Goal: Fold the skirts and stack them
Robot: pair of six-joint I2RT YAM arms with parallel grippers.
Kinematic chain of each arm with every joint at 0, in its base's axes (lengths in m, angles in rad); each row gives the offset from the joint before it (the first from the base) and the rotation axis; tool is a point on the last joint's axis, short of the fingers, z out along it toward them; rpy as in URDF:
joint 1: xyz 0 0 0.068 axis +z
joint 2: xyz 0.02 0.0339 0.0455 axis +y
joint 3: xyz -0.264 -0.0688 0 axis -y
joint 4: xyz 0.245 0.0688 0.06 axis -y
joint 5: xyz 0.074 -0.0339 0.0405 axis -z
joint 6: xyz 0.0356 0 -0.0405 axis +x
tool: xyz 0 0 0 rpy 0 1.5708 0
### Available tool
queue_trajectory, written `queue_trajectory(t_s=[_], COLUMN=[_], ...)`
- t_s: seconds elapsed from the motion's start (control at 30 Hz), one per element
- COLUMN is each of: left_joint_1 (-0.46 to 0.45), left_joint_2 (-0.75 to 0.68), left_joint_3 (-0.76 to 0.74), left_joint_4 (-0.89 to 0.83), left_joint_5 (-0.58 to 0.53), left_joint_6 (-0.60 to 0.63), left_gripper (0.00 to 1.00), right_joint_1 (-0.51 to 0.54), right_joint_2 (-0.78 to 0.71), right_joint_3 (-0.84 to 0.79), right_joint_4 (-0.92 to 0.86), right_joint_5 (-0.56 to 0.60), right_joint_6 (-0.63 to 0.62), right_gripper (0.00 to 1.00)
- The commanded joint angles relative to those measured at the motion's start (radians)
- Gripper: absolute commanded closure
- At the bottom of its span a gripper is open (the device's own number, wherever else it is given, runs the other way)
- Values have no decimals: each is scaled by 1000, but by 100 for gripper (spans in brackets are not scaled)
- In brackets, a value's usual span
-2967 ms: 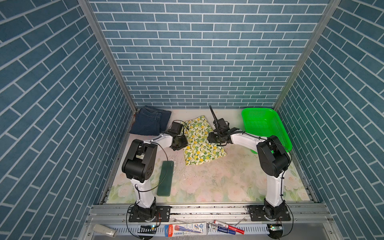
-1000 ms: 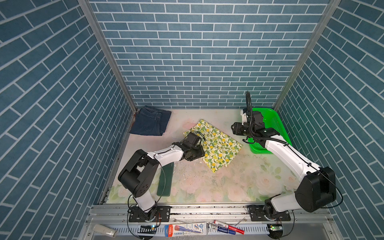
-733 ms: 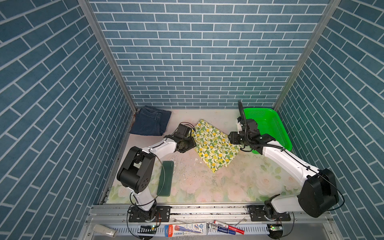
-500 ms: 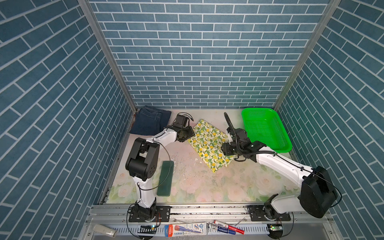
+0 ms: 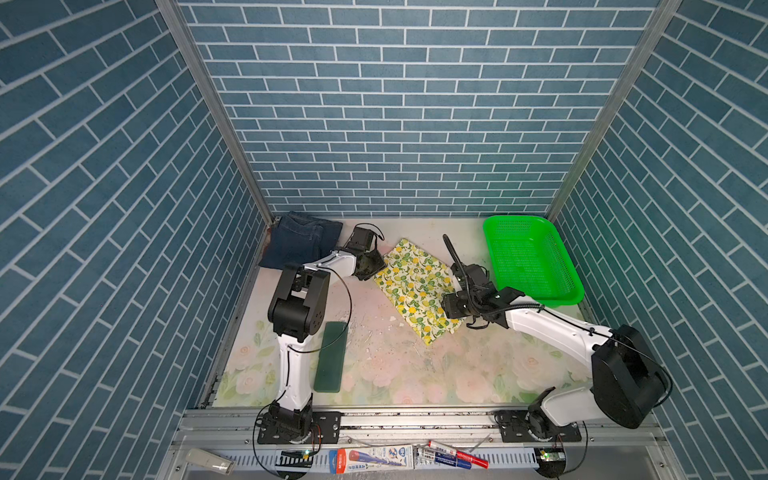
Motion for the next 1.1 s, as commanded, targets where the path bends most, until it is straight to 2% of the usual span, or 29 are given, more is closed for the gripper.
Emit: queue_trajectory(t_s=[0.0,0.17,0.43,0.73,1.07], left_joint_1=[3,3,3,5,14], left_joint_2=[33,68,96,66,11], left_joint_3=[30,47,70,83,126], left_joint_4=[21,36,31,36,-12], left_joint_5=[4,8,1,8,6], left_joint_6=[-14,-26,-21,-27,-2], left_gripper=[51,59,100,100,100], right_joint_1=[7,18,50,105,161], right_joint_2=[14,22,74,139,112], right_joint_3=[-43,-68,-54,-8,5], right_joint_4=[13,20,27,32,19], right_joint_5=[17,33,35,65,101], right_joint_6=[17,-1,-24,-26,-31], right_gripper=[43,43,43,42,42])
